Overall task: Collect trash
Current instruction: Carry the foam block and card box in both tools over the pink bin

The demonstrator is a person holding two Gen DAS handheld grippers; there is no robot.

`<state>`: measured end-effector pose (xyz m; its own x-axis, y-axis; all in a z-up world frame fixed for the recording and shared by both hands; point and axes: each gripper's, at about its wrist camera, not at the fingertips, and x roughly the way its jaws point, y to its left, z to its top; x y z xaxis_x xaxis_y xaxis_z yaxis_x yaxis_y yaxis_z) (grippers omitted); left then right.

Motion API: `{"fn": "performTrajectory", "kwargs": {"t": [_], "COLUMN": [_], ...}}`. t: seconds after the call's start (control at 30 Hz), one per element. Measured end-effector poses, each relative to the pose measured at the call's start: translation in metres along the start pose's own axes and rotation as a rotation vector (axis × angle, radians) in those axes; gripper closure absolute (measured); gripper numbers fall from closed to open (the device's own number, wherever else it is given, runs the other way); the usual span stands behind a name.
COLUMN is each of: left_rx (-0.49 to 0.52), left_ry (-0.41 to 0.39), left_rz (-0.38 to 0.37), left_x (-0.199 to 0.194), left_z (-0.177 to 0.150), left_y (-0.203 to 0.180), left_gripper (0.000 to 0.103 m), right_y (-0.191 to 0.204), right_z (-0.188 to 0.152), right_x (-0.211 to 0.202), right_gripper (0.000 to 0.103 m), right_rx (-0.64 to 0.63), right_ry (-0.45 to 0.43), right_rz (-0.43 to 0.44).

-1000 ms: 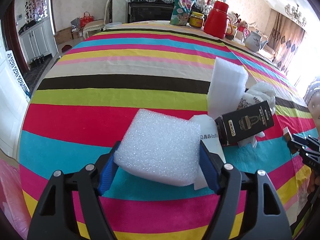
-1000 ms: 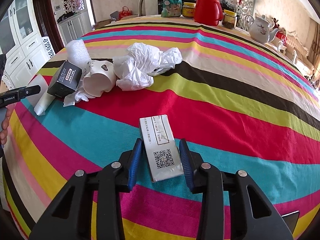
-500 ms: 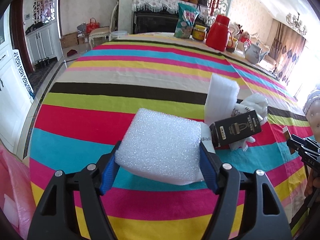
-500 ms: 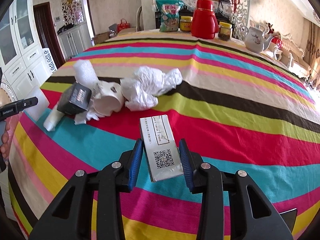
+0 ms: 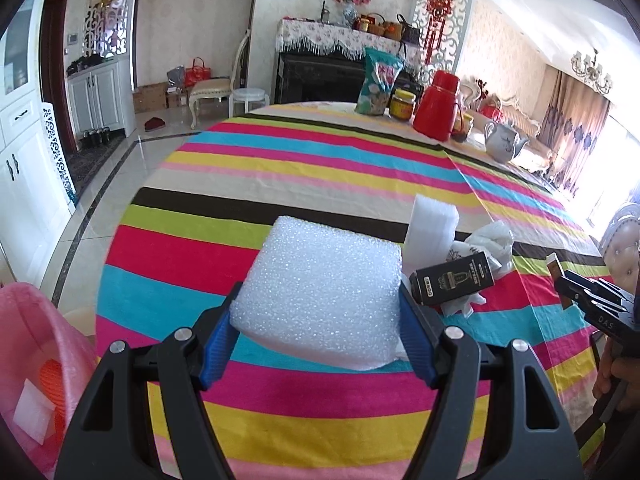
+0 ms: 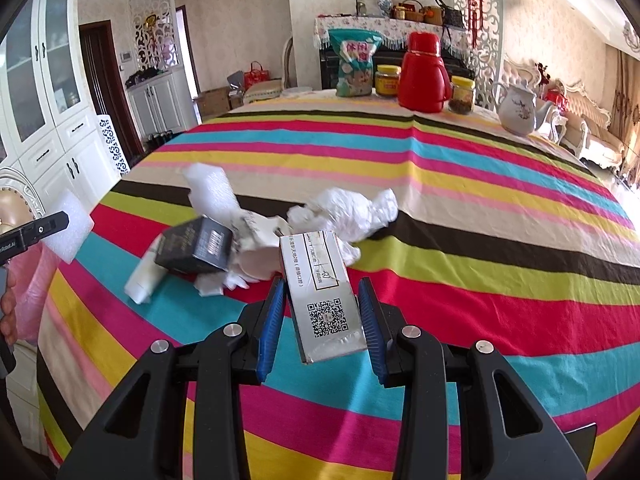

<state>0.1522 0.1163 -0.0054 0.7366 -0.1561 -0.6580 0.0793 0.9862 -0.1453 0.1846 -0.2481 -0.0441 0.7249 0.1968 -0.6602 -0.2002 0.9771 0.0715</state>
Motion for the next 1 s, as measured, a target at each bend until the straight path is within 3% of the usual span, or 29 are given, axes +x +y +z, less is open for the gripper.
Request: {"fn": "performTrajectory", "kwargs": {"t": [0.5, 1.0], "left_rx": [-0.047, -0.13], "left_ry": [-0.08, -0.155], "left_rz": [0.028, 0.151], "left_x": [-0.053, -0.124], "left_z": [-0.008, -0.021], "left_y": [0.036, 0.107], "left_gripper": [0.034, 0.034], "right_y": [0.058, 0.143], "right_z": [0.023, 0.044], "right_x": [-0.016, -0.012], "right_gripper": [0.067, 0.067], "right_rx": [-0.058, -0.145], "right_ry": [-0.058, -0.085], "right_rz": [0.046, 0.149]}}
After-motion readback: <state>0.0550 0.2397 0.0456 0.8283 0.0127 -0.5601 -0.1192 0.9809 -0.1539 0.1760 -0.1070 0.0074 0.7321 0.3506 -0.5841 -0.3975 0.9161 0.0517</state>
